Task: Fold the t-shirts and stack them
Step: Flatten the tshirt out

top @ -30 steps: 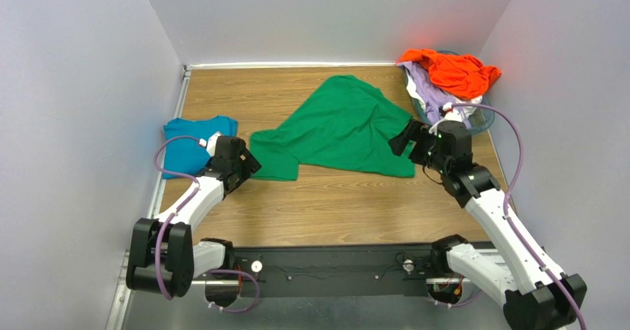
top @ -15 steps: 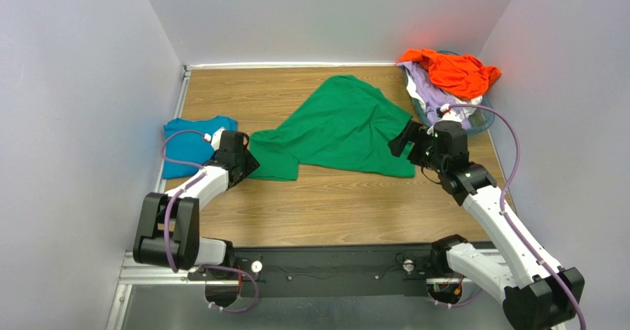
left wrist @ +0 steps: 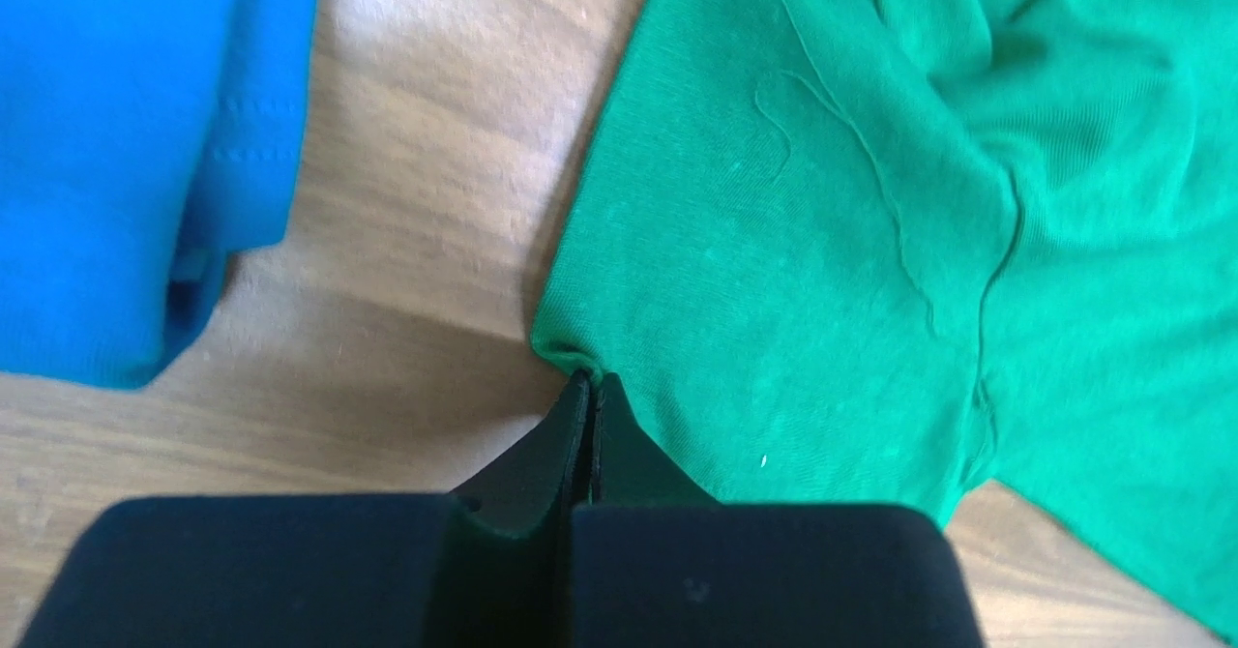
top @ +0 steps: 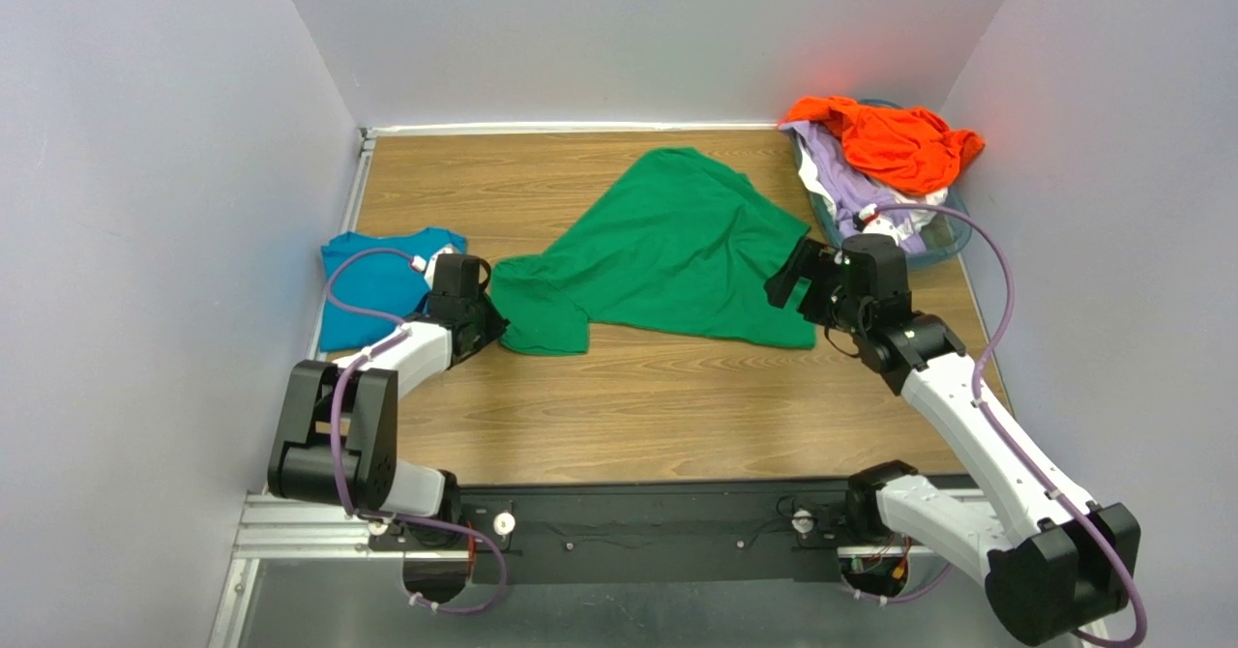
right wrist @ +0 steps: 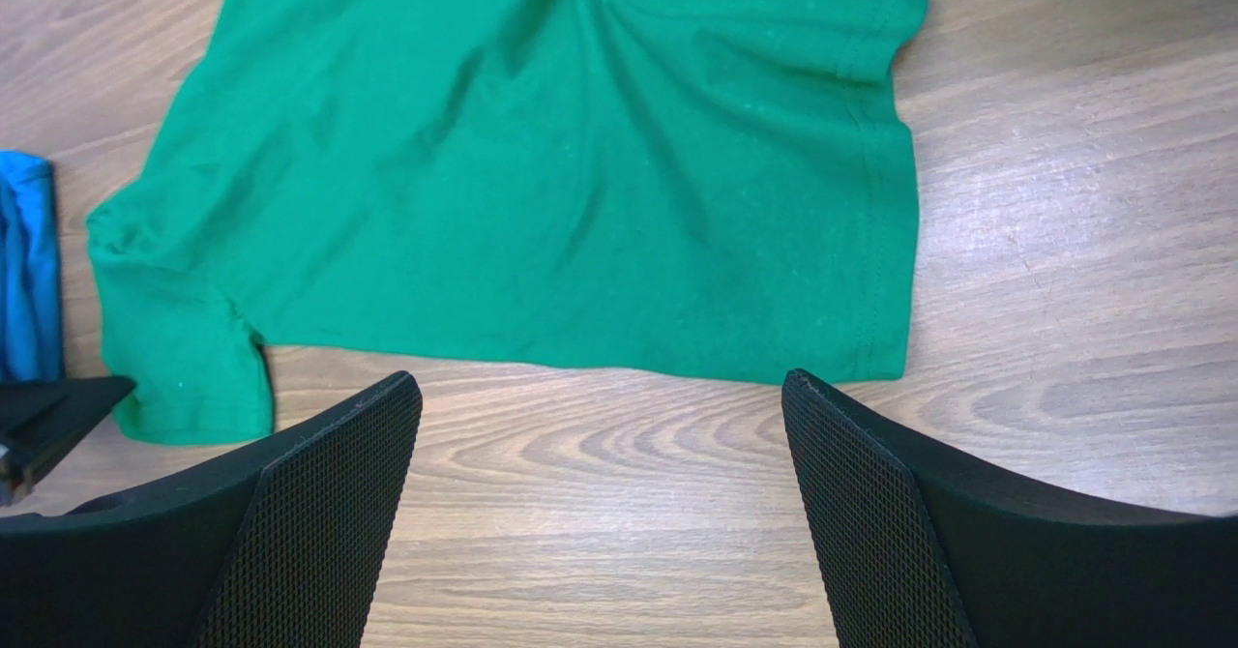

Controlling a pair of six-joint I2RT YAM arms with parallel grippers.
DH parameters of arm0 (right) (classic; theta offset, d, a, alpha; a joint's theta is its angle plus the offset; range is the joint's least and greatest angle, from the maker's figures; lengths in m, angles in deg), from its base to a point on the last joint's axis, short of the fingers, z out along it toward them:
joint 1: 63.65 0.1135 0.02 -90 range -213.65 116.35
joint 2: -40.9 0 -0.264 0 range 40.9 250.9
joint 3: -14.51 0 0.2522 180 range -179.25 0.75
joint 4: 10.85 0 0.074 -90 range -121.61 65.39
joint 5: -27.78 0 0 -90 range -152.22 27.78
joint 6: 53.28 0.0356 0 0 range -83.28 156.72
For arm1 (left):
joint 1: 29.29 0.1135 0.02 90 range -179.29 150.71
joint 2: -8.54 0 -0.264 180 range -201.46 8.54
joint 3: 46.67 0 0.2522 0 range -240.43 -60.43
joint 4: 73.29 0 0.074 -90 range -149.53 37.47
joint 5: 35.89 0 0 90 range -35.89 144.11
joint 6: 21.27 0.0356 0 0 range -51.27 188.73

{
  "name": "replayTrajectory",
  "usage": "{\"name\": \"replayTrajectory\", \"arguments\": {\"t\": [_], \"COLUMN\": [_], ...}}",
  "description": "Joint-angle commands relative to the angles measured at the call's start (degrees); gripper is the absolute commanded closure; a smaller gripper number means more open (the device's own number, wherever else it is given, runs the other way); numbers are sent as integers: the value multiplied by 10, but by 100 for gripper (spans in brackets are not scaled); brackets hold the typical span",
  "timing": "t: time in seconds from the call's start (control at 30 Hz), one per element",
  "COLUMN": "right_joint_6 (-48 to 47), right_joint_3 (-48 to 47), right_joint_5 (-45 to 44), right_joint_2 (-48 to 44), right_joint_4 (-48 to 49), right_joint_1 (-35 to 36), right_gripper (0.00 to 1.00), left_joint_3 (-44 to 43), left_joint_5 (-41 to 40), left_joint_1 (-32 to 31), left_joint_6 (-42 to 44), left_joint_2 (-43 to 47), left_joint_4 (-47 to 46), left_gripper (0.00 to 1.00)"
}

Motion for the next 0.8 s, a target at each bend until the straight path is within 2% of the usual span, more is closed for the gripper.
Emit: {"name": "replayTrajectory", "arguments": {"t": [0.0, 0.33, 0.53, 0.63, 0.7, 0.77], "right_joint_6": [9, 79, 104, 107, 108, 114], "right_joint_3": [6, 18, 19, 19, 18, 21], "right_joint_5": [-27, -130, -147, -159, -158, -159], "right_joint_2": [15, 112, 184, 214, 226, 238], "right_joint_4": [-14, -34, -34, -34, -33, -29], "right_joint_1": [0, -5, -29, -33, -34, -34], "right_gripper": [0, 0, 12, 21, 31, 33], "left_joint_3": [16, 22, 21, 22, 23, 24], "left_joint_5": [19, 18, 19, 19, 19, 18], "left_joint_1": [0, 0, 0, 0, 0, 0], "left_joint_6": [20, 18, 24, 24, 24, 24], "left_joint_2": [32, 99, 100, 102, 104, 107], "left_joint_4": [34, 45, 48, 46, 44, 44], "left_gripper": [100, 100, 100, 100, 100, 100]}}
